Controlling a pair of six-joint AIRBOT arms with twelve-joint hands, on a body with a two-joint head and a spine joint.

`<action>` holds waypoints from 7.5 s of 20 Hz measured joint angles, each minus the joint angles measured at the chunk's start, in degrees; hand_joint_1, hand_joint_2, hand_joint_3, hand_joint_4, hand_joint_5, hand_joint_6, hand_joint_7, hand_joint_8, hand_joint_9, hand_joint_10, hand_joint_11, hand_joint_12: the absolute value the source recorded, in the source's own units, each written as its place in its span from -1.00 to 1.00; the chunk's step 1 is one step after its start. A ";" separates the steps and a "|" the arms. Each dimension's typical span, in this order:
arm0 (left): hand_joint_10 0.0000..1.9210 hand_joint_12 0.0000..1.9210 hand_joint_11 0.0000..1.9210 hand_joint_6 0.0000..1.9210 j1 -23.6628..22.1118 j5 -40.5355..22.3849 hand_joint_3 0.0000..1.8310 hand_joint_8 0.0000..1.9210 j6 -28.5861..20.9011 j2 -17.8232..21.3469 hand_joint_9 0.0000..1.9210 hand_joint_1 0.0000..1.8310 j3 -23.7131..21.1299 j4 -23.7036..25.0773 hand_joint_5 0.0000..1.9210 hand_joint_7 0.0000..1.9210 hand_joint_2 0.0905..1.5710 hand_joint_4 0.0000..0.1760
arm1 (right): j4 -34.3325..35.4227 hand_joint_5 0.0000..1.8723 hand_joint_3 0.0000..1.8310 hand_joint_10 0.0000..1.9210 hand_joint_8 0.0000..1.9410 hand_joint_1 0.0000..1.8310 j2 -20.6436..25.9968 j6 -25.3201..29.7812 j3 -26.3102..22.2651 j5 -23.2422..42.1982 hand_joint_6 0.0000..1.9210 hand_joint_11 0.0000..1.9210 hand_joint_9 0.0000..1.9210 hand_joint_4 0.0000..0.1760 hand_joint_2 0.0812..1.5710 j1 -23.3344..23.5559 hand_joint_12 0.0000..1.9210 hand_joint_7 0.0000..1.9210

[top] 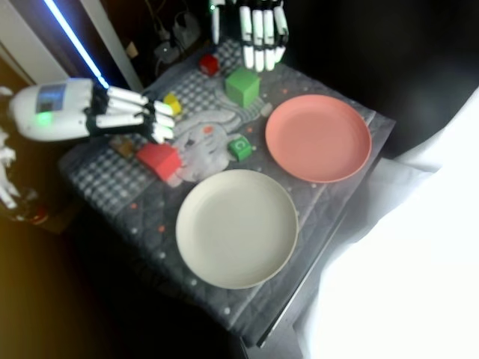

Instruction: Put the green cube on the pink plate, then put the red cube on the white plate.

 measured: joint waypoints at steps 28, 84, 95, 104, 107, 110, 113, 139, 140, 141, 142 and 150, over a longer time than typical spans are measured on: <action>0.38 0.75 -0.21 0.06 -2.08 11.82 -0.99 0.39 -0.35 -6.78 -0.18 0.33 6.38 1.09 -0.30 -0.13 0.53 -1.00 | -0.11 -0.78 -0.38 0.37 -0.06 -0.20 -1.66 0.02 0.74 0.09 0.05 -0.88 -0.82 -1.00 -0.14 0.02 0.97 -0.74; -0.98 -0.31 -1.00 -1.00 -22.95 26.08 -1.00 -1.00 -0.07 -16.48 -0.91 -0.60 24.94 -7.69 -0.95 -0.90 0.06 1.00 | -0.02 -0.79 -0.16 0.36 -0.01 -0.05 -3.48 0.02 3.58 -0.44 0.05 -0.96 -0.84 -1.00 -0.41 0.72 0.99 -0.76; -0.89 0.20 -1.00 -1.00 -16.41 7.17 -1.00 -1.00 -0.04 -10.05 -0.85 -0.44 15.19 -5.84 -0.91 -0.78 0.12 0.99 | -0.09 -0.66 -0.18 0.06 -0.36 -0.08 -7.19 0.04 6.62 5.42 -0.16 -1.00 -0.85 -1.00 -0.44 2.95 0.79 -0.61; -0.84 0.19 -1.00 -0.99 -15.56 3.89 -1.00 -0.99 -0.11 -9.46 -0.85 -0.38 13.62 -5.42 -0.86 -0.74 0.12 0.85 | -0.07 -0.39 -0.62 0.06 -0.67 0.04 -8.72 0.02 7.82 8.72 -0.56 -0.62 -0.67 -1.00 -0.05 2.95 0.84 -0.40; -0.83 0.15 -1.00 -0.99 -15.39 3.08 -0.99 -0.98 -0.07 -9.46 -0.85 -0.39 13.38 -5.11 -0.84 -0.70 0.14 0.65 | -0.04 -0.33 -0.82 0.22 -0.42 0.20 -9.62 0.07 8.39 9.38 -0.43 -0.61 -0.55 -1.00 0.11 2.95 0.87 -0.33; -0.70 0.15 -1.00 -1.00 -15.34 2.80 -1.00 -1.00 -0.11 -9.46 -0.90 -0.41 13.38 -4.87 -0.82 -0.70 0.16 0.46 | -0.04 -0.12 -0.96 0.30 0.15 0.34 -10.19 0.42 8.63 10.10 0.08 -0.40 -0.29 -1.00 0.40 3.26 0.84 -0.11; -0.68 0.09 -1.00 -1.00 -14.80 2.43 -1.00 -0.99 -0.13 -9.46 -0.92 -0.41 13.25 -4.85 -0.82 -0.70 0.18 0.40 | -0.09 -0.09 -1.00 0.50 0.26 0.47 -10.34 0.57 8.63 9.92 0.28 -0.32 -0.22 -1.00 0.49 3.67 0.78 -0.18; -0.61 0.30 -1.00 -1.00 -13.70 -2.05 -1.00 -1.00 -0.13 -9.16 -0.90 -0.43 12.33 -5.09 -0.79 -0.75 0.23 0.02 | -0.42 -0.19 -1.00 0.84 0.70 0.42 -19.08 0.24 25.42 17.05 0.17 -0.39 -0.39 -1.00 0.60 21.66 1.00 -0.33; -0.62 0.38 -1.00 -1.00 -13.70 -2.54 -1.00 -0.99 -0.11 -9.16 -0.89 -0.43 12.26 -4.83 -0.78 -0.72 0.22 0.04 | -0.17 -0.17 -1.00 0.80 0.62 0.46 -20.11 0.22 27.15 18.64 0.12 -0.48 -0.35 -1.00 0.57 22.21 1.00 -0.26; -0.61 0.45 -1.00 -1.00 -13.75 -2.62 -1.00 -0.99 -0.11 -9.16 -0.87 -0.44 12.26 -4.59 -0.77 -0.70 0.21 0.03 | -0.04 -0.13 -1.00 0.80 0.64 0.35 -20.35 0.20 27.56 19.58 0.13 -0.51 -0.36 -1.00 0.55 22.47 1.00 -0.23; -0.58 0.57 -1.00 -1.00 -13.75 -2.71 -1.00 -0.98 -0.09 -9.14 -0.85 -0.45 12.26 -4.66 -0.77 -0.67 0.22 0.12 | -0.42 -0.17 -1.00 0.65 0.52 0.30 -21.40 0.28 28.83 20.61 0.25 -0.54 -0.33 -1.00 0.54 22.69 0.94 -0.18; -0.53 0.52 -1.00 -0.99 -13.75 -2.97 -1.00 -0.98 -0.09 -9.14 -0.84 -0.37 12.24 -4.15 -0.74 -0.63 0.24 0.02 | -0.31 -0.25 -1.00 0.23 0.32 0.28 -23.47 0.28 31.50 24.70 0.41 -0.47 -0.31 -1.00 0.53 23.67 0.66 -0.12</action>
